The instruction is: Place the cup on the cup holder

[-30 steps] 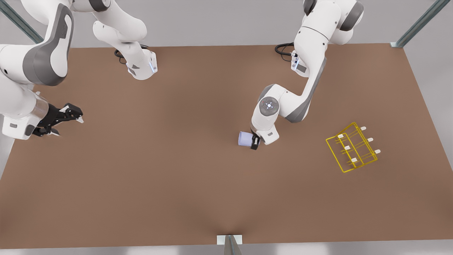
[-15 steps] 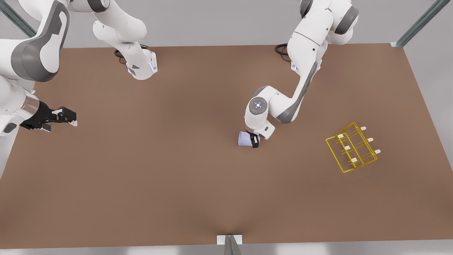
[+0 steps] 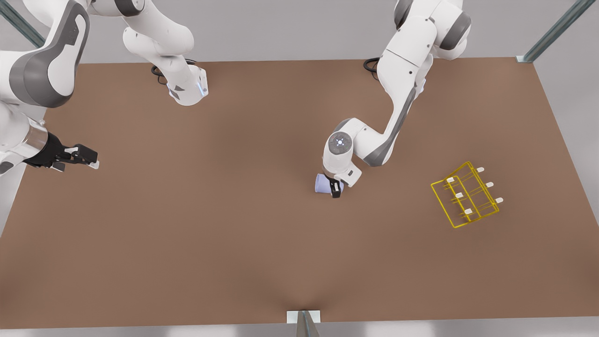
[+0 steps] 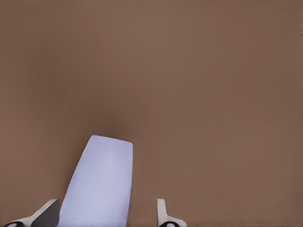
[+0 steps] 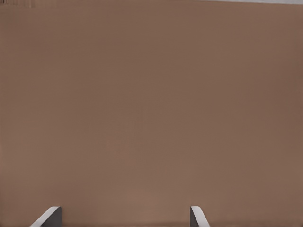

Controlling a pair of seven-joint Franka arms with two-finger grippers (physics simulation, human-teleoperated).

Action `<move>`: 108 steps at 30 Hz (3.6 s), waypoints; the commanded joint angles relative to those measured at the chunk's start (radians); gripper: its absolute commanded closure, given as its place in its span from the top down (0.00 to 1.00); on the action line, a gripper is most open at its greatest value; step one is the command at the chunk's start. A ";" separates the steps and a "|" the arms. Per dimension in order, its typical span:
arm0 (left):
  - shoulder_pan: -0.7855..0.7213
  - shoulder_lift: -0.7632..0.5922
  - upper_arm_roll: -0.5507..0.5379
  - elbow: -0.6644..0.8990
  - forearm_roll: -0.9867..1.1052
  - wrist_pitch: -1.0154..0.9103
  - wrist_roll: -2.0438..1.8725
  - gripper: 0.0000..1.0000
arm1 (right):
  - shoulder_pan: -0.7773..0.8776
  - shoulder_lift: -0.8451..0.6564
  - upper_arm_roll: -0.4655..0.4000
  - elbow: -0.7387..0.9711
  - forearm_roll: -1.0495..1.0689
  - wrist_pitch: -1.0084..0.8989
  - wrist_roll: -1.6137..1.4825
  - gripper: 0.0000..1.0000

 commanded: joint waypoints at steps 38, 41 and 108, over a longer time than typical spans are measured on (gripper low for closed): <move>-0.061 0.124 -0.002 0.004 -0.008 0.106 0.205 0.88 | 0.000 0.000 0.004 -0.001 0.010 0.006 0.099 1.00; -0.063 0.052 0.034 0.016 0.053 -0.037 0.209 0.88 | 0.000 0.000 0.004 -0.001 0.011 0.006 0.099 1.00; 0.071 0.288 0.308 0.008 1.288 -0.949 -0.210 1.00 | -0.006 0.000 0.003 0.000 0.010 0.023 0.099 1.00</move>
